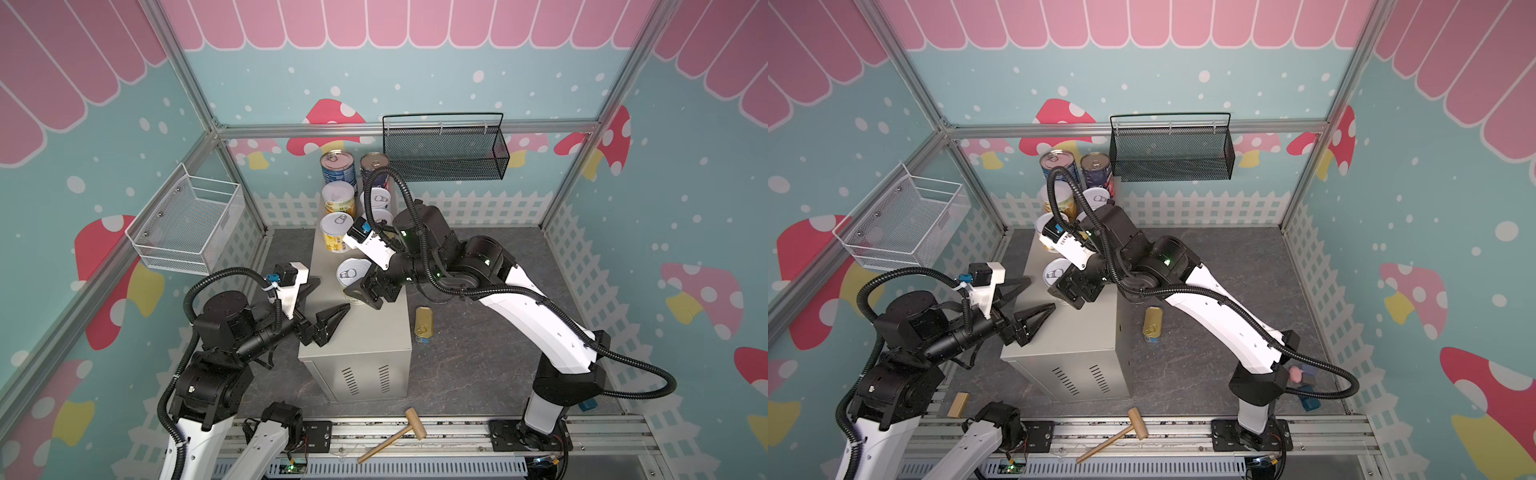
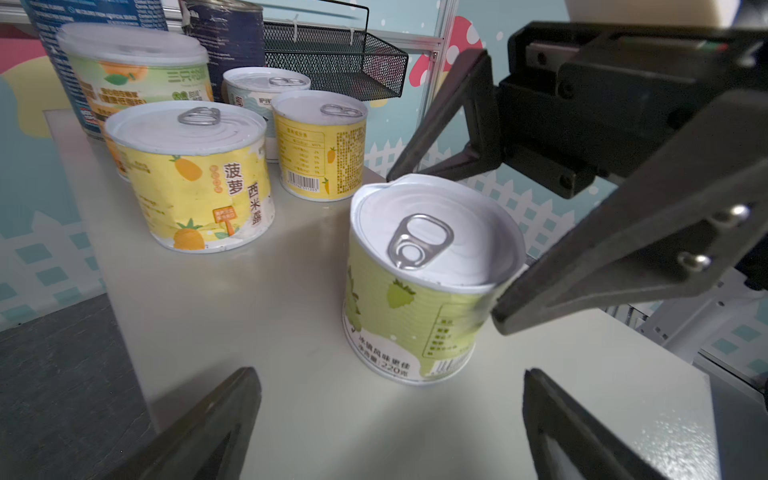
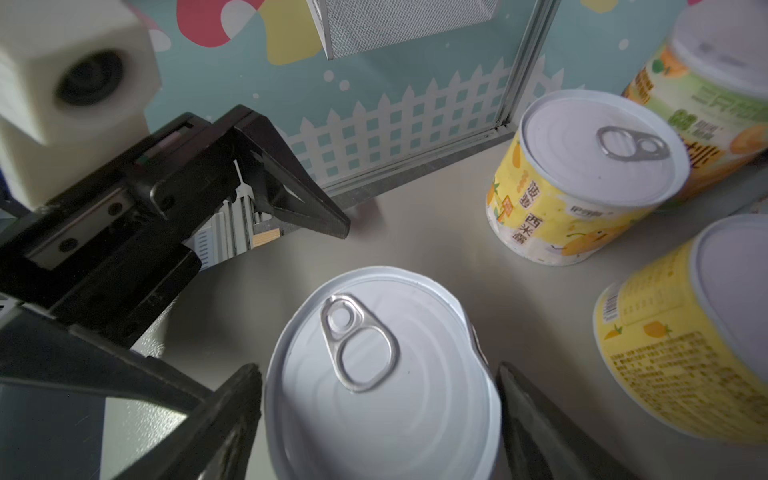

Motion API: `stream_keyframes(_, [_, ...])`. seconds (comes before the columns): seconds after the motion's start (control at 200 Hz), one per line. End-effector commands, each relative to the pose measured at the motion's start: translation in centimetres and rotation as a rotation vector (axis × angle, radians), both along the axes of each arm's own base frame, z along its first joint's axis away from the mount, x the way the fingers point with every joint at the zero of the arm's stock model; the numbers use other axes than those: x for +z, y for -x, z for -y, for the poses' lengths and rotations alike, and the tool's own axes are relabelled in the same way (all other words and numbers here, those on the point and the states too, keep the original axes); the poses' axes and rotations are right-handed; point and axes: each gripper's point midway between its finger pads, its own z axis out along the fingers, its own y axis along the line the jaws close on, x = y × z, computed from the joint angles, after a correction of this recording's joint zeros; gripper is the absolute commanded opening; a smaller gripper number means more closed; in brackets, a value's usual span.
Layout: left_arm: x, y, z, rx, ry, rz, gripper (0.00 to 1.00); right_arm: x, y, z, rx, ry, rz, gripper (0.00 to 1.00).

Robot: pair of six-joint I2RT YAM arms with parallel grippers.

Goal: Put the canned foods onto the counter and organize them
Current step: 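Set the white-lidded can on the cabinet top while the left gripper reaches toward it, then grasp the white-lidded can with the left gripper while the right gripper opens and draws back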

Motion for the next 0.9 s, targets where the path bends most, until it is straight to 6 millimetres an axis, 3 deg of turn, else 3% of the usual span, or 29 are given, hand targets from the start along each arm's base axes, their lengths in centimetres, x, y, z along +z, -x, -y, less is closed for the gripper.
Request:
stream_keyframes(0.0, [0.4, 0.4, 0.3, -0.030, -0.025, 0.017, 0.99, 3.8, 0.5, 0.4, -0.005, -0.105, 0.052, 0.95])
stream_keyframes(0.205, [0.4, -0.8, 0.4, 0.013, -0.042, 0.031, 0.99, 6.5, -0.2, 4.4, -0.138, -0.135, 0.131, 0.98])
stream_keyframes(0.395, [1.2, -1.5, 0.9, 0.039, -0.029, 0.074, 0.99, 6.8, -0.8, 8.3, -0.269, -0.120, 0.194, 0.99])
stream_keyframes(0.56, [1.7, -2.7, 1.8, 0.050, -0.023, 0.076, 1.00, 5.5, -1.1, 10.4, -0.326, -0.092, 0.210, 1.00])
stream_keyframes(0.761, [1.9, -3.0, 3.9, 0.037, -0.063, 0.112, 0.99, 3.0, -1.2, 11.2, -0.339, -0.060, 0.203, 1.00])
stream_keyframes(0.896, [1.8, -4.5, 3.8, 0.135, -0.113, 0.125, 0.99, 1.9, -1.1, 11.3, -0.331, -0.042, 0.191, 1.00])
